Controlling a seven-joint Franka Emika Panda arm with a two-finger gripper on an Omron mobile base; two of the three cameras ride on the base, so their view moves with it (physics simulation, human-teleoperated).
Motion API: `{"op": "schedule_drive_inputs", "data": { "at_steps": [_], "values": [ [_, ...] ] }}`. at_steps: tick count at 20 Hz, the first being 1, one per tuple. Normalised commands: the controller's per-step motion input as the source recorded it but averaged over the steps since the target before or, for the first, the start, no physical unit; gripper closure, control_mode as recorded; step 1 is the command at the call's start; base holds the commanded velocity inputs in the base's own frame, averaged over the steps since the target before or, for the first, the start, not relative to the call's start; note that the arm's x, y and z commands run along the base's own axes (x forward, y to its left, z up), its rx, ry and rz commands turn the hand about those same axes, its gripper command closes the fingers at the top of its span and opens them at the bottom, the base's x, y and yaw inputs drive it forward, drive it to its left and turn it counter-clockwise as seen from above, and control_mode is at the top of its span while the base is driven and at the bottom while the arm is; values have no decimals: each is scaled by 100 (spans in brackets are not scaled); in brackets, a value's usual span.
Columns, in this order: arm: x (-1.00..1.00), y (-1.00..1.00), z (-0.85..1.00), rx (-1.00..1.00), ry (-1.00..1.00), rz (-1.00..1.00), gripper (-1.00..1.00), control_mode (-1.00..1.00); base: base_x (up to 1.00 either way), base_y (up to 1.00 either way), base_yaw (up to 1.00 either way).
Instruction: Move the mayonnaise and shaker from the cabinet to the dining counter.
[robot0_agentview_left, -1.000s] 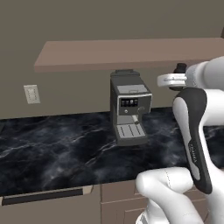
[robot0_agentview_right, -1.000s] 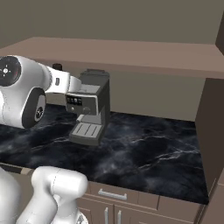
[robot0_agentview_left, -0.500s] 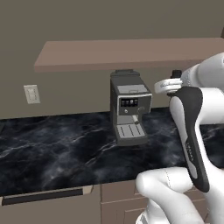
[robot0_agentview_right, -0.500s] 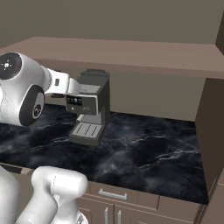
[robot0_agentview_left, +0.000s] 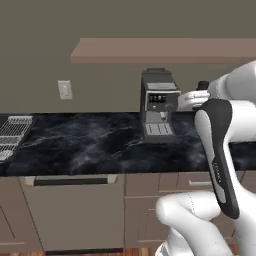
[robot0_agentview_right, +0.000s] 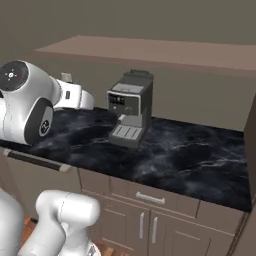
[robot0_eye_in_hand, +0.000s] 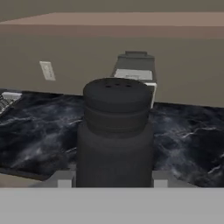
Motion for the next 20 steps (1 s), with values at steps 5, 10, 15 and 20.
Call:
{"op": "schedule_drive_inputs", "data": {
  "at_steps": [5,10,15,20],
  "values": [
    [0,0,0,0,0,0,100,100,-97,68,60],
    [0,0,0,0,0,0,100,100,-67,85,78],
    [0,0,0,0,0,0,100,100,-47,60,97],
    [0,0,0,0,0,0,100,100,-41,39,100]
  ]
}}
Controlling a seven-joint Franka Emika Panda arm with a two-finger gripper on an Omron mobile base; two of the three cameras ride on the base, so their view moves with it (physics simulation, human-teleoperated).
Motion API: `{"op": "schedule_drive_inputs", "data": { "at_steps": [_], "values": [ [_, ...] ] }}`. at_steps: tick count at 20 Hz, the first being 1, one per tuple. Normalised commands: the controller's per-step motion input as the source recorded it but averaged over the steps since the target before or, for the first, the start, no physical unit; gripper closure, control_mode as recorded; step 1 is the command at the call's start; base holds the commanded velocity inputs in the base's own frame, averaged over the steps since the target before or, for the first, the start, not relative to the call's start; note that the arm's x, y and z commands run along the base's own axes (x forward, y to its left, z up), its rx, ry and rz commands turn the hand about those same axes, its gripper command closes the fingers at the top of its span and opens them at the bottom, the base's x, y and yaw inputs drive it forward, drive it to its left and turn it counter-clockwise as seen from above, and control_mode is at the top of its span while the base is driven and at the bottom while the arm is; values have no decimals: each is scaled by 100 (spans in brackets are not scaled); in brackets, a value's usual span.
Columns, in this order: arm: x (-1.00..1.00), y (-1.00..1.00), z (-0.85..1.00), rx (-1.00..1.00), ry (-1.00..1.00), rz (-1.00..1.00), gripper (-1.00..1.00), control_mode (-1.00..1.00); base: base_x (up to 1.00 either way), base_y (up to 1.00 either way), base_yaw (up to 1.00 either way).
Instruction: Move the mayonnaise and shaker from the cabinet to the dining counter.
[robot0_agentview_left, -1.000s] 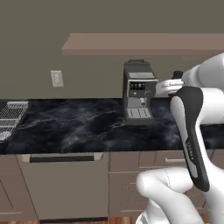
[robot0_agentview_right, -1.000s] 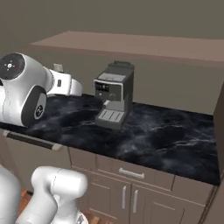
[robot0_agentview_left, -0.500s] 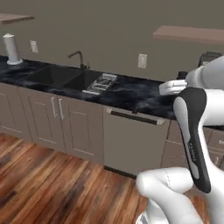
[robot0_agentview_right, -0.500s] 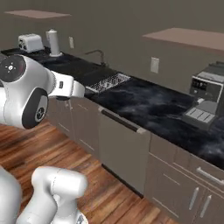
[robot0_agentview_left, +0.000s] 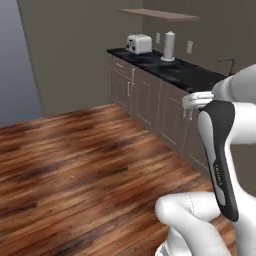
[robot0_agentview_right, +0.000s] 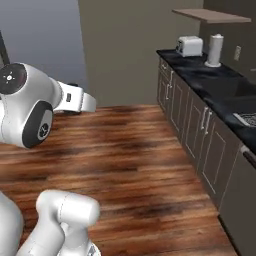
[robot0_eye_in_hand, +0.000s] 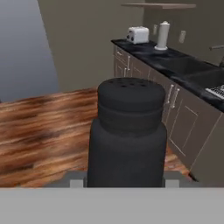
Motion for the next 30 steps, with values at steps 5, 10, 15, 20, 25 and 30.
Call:
{"op": "schedule_drive_inputs", "data": {
  "at_steps": [5,10,15,20,25,30],
  "values": [
    [0,0,0,0,0,0,100,100,-23,23,100],
    [0,0,0,0,0,0,100,100,-18,20,100],
    [0,0,0,0,0,0,100,100,-12,28,100],
    [0,0,0,0,0,0,100,100,-1,54,81],
    [0,0,0,0,0,0,100,100,30,80,33],
    [0,0,0,0,0,0,100,100,39,85,19]
  ]
}}
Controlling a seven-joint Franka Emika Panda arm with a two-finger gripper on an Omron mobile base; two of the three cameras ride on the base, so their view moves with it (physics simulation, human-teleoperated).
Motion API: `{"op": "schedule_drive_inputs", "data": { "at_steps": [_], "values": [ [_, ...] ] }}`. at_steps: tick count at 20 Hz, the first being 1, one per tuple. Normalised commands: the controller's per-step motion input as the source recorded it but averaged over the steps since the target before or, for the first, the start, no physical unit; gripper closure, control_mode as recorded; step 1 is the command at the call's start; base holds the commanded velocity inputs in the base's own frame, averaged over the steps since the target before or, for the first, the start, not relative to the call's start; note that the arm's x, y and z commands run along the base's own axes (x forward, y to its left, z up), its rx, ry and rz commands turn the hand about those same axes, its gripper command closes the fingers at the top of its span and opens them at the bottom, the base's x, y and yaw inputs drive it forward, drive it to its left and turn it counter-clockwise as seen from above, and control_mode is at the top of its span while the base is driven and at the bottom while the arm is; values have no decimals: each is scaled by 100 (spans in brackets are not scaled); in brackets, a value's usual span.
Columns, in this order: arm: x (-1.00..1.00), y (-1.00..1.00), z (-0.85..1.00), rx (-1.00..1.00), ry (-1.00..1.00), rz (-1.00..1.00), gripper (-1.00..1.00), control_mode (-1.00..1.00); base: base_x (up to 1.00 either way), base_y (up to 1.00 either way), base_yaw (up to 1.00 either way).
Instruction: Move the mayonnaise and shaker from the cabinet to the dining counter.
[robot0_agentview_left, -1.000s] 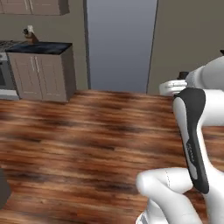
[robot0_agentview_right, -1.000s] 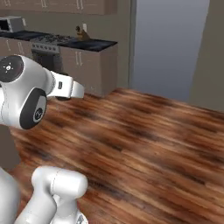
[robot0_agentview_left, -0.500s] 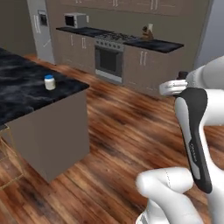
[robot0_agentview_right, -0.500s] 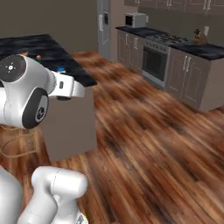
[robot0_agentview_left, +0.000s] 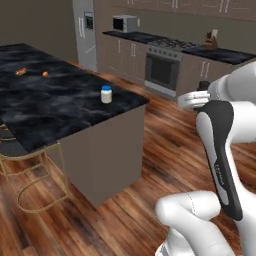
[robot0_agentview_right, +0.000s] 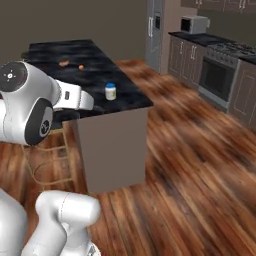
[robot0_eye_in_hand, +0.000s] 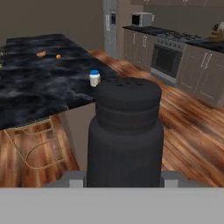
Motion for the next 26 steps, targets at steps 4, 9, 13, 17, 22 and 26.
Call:
{"op": "schedule_drive_inputs", "data": {
  "at_steps": [4,9,13,17,22,26],
  "values": [
    [0,0,0,0,0,0,100,100,36,93,21],
    [0,0,0,0,0,0,100,100,37,71,25],
    [0,0,0,0,0,0,100,100,58,9,44],
    [0,0,0,0,0,0,100,100,59,-9,55],
    [0,0,0,0,0,0,100,100,33,-12,44],
    [0,0,0,0,0,0,100,100,7,-29,16]
  ]
}}
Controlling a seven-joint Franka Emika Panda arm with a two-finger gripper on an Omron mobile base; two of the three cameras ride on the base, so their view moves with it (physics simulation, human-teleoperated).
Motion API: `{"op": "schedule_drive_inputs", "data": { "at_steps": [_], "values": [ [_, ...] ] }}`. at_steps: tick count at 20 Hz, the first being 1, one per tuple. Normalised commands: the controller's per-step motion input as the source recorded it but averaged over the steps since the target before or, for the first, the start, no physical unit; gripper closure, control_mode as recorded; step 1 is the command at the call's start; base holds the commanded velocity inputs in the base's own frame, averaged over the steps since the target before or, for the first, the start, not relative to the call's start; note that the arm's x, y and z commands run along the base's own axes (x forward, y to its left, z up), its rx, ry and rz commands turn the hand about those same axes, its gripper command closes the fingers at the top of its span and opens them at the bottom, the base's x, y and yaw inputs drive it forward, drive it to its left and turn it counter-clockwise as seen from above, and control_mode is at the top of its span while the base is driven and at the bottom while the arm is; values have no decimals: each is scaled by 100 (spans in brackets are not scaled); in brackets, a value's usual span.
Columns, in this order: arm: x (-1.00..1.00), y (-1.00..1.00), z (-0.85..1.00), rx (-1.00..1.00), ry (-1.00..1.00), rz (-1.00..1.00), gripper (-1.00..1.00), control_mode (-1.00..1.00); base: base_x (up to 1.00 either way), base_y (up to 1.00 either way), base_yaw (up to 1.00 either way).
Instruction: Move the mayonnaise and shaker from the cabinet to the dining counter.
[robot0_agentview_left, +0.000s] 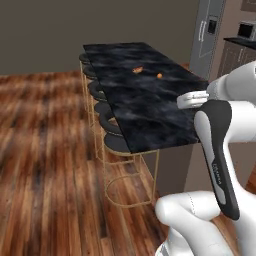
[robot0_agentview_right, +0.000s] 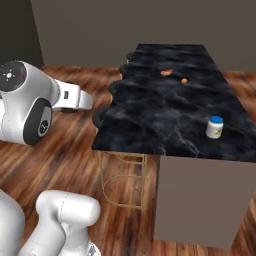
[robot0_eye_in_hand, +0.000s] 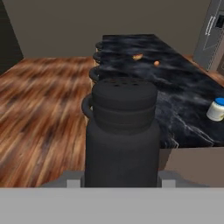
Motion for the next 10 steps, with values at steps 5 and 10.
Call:
{"op": "schedule_drive_inputs", "data": {
  "at_steps": [5,10],
  "values": [
    [0,0,0,0,0,0,100,100,0,-56,0],
    [0,0,0,0,0,0,100,100,21,-52,0]
  ]
}}
